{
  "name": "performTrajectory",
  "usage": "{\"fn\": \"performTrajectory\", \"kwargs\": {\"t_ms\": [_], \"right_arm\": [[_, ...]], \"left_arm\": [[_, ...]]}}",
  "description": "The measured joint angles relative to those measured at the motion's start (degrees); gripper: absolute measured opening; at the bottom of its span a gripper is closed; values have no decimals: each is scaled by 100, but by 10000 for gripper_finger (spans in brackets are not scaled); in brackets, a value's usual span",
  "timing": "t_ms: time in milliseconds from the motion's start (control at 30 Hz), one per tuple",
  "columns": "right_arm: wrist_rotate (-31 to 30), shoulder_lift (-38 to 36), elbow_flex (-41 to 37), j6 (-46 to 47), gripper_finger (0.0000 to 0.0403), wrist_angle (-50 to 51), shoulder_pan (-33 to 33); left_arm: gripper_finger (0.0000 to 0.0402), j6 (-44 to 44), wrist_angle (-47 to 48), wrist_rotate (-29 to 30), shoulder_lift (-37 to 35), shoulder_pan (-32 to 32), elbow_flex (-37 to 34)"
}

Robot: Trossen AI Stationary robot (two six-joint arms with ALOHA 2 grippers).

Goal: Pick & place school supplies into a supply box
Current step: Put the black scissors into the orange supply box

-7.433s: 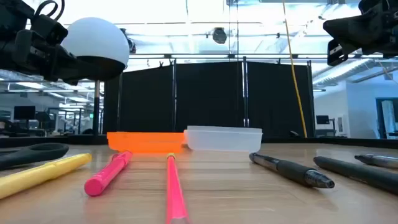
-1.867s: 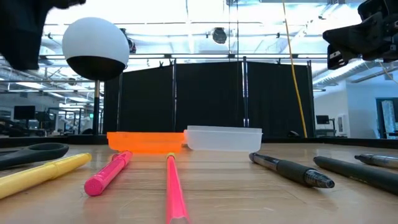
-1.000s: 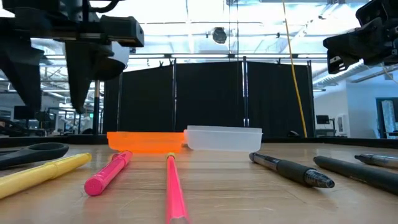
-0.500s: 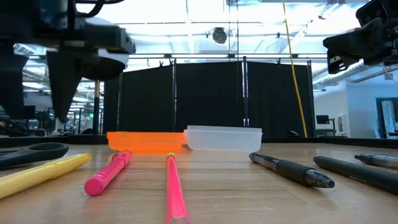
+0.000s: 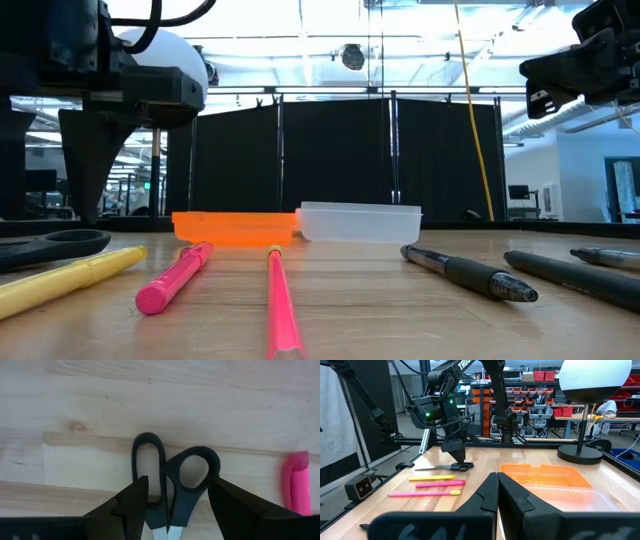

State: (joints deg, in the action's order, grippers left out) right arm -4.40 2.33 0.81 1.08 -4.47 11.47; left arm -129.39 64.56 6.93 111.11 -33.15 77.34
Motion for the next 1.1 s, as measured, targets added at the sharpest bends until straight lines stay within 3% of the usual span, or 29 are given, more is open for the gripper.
{"fn": "performTrajectory", "kwargs": {"t_ms": [333, 867, 967, 1100], "right_arm": [[1, 0, 1, 0, 0, 0, -1], [0, -2, 1, -1, 0, 0, 0], [0, -2, 1, -1, 0, -2, -1], [0, -2, 1, 0, 0, -2, -1]], "left_arm": [[207, -25, -288, -33, 0, 0, -230], [206, 218, -1569, -88, -46, 14, -1106], [190, 342, -1774, -174, -68, 52, -1237], [136, 379, -1833, -221, -76, 59, -1321]]}}
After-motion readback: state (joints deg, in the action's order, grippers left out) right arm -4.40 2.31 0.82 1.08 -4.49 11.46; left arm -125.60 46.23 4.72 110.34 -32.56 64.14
